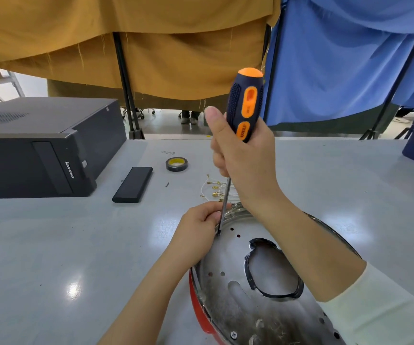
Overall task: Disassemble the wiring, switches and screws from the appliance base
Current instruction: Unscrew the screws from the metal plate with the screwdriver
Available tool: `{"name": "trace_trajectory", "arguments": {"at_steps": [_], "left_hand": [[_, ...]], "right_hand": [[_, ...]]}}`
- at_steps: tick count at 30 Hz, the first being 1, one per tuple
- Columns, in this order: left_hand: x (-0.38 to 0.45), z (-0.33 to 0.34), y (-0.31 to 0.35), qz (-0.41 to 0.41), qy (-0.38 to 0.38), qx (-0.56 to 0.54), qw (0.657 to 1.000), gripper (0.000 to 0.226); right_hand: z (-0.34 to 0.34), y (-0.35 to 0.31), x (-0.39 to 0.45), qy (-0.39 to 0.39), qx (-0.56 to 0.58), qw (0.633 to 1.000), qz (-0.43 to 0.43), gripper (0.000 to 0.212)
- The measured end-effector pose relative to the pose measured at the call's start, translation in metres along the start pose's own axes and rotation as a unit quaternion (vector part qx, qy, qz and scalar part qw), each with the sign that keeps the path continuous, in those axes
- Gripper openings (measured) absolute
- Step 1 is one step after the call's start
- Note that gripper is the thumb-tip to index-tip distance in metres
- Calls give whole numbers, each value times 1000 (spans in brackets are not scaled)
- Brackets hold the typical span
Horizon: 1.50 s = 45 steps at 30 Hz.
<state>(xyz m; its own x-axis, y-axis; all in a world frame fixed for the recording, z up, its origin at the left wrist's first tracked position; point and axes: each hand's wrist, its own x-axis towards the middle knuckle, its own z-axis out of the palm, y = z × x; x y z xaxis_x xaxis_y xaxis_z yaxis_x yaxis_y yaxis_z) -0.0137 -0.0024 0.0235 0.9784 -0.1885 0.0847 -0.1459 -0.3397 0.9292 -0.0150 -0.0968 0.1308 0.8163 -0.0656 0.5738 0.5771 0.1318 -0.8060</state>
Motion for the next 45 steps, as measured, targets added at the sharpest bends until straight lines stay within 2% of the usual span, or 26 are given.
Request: {"name": "trace_trajectory", "arguments": {"at_steps": [3,5,8,13,15,17,19,23,28,30,35,39,43,45], "left_hand": [[0,0,0,-8,3,1,1000,36],[1,-1,-1,-9,5,0,1000,35],[1,-1,0,-7,5,-16,1000,36],[-1,-1,2,0,2,-45,999,40],[-1,-1,2,1,-1,-47,999,40],[-1,-1,2,-1,-1,-45,999,38],[0,-2,1,-5,2,-36,999,37],[0,-2,1,-8,2,-34,999,33],[-1,-3,3,-1,3,-47,999,37],[-1,-3,3,3,2,-53,999,39],[0,-2,1,10,2,-59,998,38],[0,-2,1,10,4,-67,998,39],[-1,-3,2,20,0,-60,998,42],[-1,-3,3,25,-3,-53,998,42]], "right_hand": [[0,-6,2,-140,56,988,39,39],[-2,-7,3,-177,68,980,52,35],[-6,-3,2,-147,76,986,27,19],[-10,6,-2,51,-10,997,-49,27],[-8,6,-4,71,8,997,-41,24],[-6,4,-3,26,49,998,-6,24],[-4,1,0,-31,75,996,35,35],[-4,-4,1,-154,109,978,85,43],[-13,-1,-1,-140,97,984,52,28],[-15,1,0,-107,79,991,28,22],[-16,8,2,-3,52,999,-12,22],[-16,3,2,-65,91,994,4,16],[-13,-3,1,-127,112,985,40,36],[-12,-6,1,-170,135,974,65,38]]}}
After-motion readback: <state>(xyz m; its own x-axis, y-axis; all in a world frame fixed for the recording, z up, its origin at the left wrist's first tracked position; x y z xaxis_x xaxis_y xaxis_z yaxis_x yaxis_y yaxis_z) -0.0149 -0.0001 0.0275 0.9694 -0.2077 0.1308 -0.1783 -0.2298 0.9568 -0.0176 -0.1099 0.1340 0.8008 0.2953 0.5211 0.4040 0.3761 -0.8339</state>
